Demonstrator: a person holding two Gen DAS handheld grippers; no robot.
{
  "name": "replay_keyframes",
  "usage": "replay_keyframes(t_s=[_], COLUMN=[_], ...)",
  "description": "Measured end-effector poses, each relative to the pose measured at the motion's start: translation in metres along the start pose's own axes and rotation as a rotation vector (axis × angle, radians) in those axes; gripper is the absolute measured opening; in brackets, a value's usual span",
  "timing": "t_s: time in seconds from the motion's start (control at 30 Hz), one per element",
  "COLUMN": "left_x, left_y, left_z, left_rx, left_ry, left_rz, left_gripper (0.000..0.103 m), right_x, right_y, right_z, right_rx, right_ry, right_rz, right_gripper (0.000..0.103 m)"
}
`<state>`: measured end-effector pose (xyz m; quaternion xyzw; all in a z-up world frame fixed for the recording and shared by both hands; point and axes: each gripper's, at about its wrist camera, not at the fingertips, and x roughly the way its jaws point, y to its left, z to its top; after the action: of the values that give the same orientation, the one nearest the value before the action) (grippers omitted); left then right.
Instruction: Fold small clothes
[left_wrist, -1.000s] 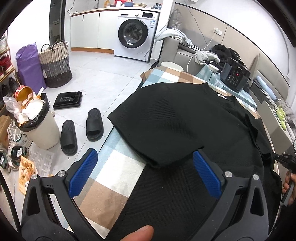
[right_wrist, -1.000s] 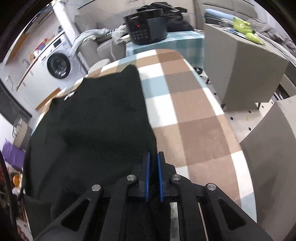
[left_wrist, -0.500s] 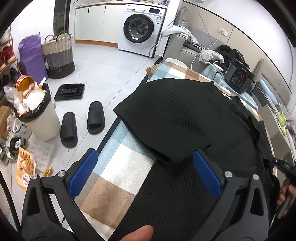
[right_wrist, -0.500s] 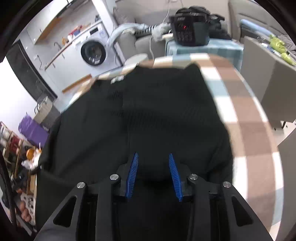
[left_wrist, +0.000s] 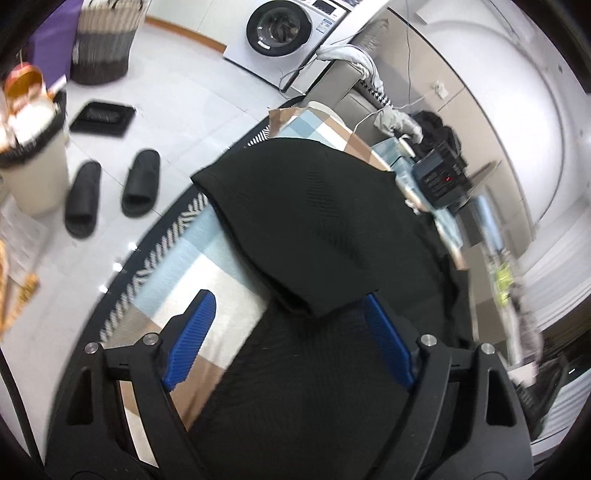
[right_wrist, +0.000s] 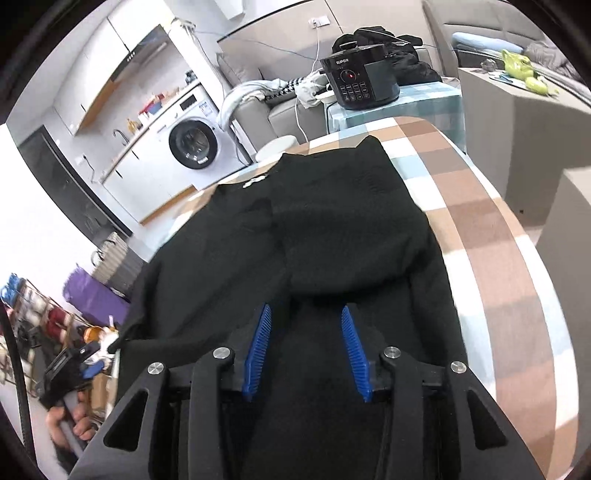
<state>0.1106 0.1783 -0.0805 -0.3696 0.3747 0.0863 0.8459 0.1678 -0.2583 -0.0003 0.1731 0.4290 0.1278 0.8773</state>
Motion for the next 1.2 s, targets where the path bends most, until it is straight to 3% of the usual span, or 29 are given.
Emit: replay_keyframes(t_s=[0.23,0.3,0.37,0.43,0.5,0.73,0.9,1.07,1.2], left_x=[0.035,0.049,0.060,0.066,0.067,0.046,0.038,0.040,0.071], left_y=[0.004,0.004,0.006,0.007,0.007,-0.012,-0.015,-0.050,-0.135], left_z=[0.008,0.011,0.015,0.020,0.028,0.078,0.109,0.109,0.094], left_rx=[-0.060,-0.075,-0.101,-0.117,-0.103,0.006,0.022,0.116,0.300], left_ry=[0.085,0.108,0.116,0.095,0.054,-0.129,-0.179,-0.220,-0.199], left_rz=[-0.056,-0.066,-0.080,-0.077,-0.062,0.128,0.213,0.226,0.159], left_gripper=[0.077,0.064,0.037,0.016,0.007,0.004,0.004,0.004,0.004], right_x=[-0.021,-0.022,-0.025,-0.027,-0.028,-0.029,-0.026,-0.023,-0.025], right_y=[-0.006,-0.008,-0.009,-0.009,-0.011,-0.017,-0.019,-0.020,-0.019], right_z=[-0.023,-0.025,-0.029,-0.032,-0.032,-0.037,-0.040,-0.043,-0.047], right_rx=[0.026,0.040,0.050,0.046,0.043,0.054,0.060,0.063,0.052], right_ry=[-0.018,-0.015,-0.012,-0.012,-0.011,-0.002,0.019,0.035,0.040], right_rz=[0.005,0.014,0.016,0.005,-0.009,-0.028,-0.033,-0.038,-0.041], right_gripper=[0.051,0.051,0.052,0.052,0.052,0.052,0.052,0.052,0.052])
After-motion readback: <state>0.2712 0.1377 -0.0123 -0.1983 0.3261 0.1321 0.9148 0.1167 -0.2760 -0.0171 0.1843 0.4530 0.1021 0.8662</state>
